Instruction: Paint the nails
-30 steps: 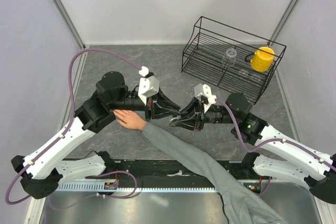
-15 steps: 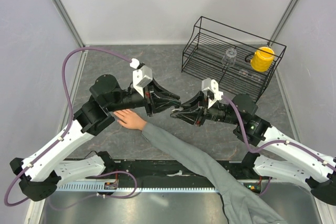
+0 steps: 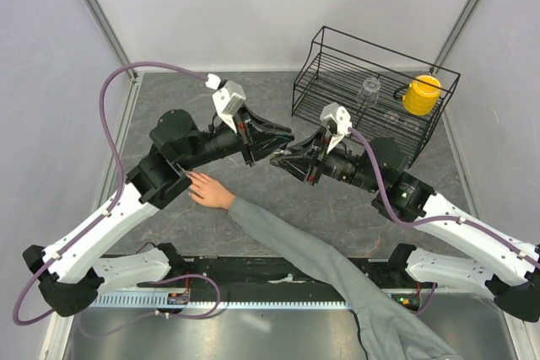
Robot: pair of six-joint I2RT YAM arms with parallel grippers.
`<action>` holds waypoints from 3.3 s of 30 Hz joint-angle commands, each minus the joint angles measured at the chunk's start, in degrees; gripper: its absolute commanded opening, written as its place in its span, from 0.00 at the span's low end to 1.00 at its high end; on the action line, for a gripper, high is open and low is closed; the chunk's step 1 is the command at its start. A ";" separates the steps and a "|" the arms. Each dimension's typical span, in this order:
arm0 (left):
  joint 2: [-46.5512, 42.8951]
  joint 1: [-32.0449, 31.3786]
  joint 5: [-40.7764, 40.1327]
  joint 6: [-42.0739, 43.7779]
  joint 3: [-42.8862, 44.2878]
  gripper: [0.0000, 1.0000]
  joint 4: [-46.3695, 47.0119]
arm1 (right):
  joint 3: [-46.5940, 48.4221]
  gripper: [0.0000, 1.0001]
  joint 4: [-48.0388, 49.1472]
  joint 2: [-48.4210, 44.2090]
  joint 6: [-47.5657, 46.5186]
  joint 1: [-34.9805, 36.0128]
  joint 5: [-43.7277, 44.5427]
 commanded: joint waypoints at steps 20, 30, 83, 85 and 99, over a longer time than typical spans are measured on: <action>1.40 5.10 28.09 -9.78 -4.33 0.05 9.08 | 9.79 0.00 7.45 -6.80 -4.51 0.34 -13.17; -2.64 5.19 12.72 -7.77 1.02 0.65 -2.78 | 10.49 0.00 1.20 -4.16 -7.49 0.34 -10.62; 0.95 7.02 34.20 -11.78 -2.73 0.02 16.55 | 10.07 0.00 -3.75 -1.25 -6.71 0.42 -8.29; 2.36 8.53 43.33 -19.93 -5.98 0.02 25.46 | 7.69 0.00 8.54 -2.75 -0.32 0.34 -21.21; -0.96 15.21 19.16 -3.39 3.48 0.85 -4.96 | 13.56 0.00 -10.11 1.11 -10.12 0.25 -18.02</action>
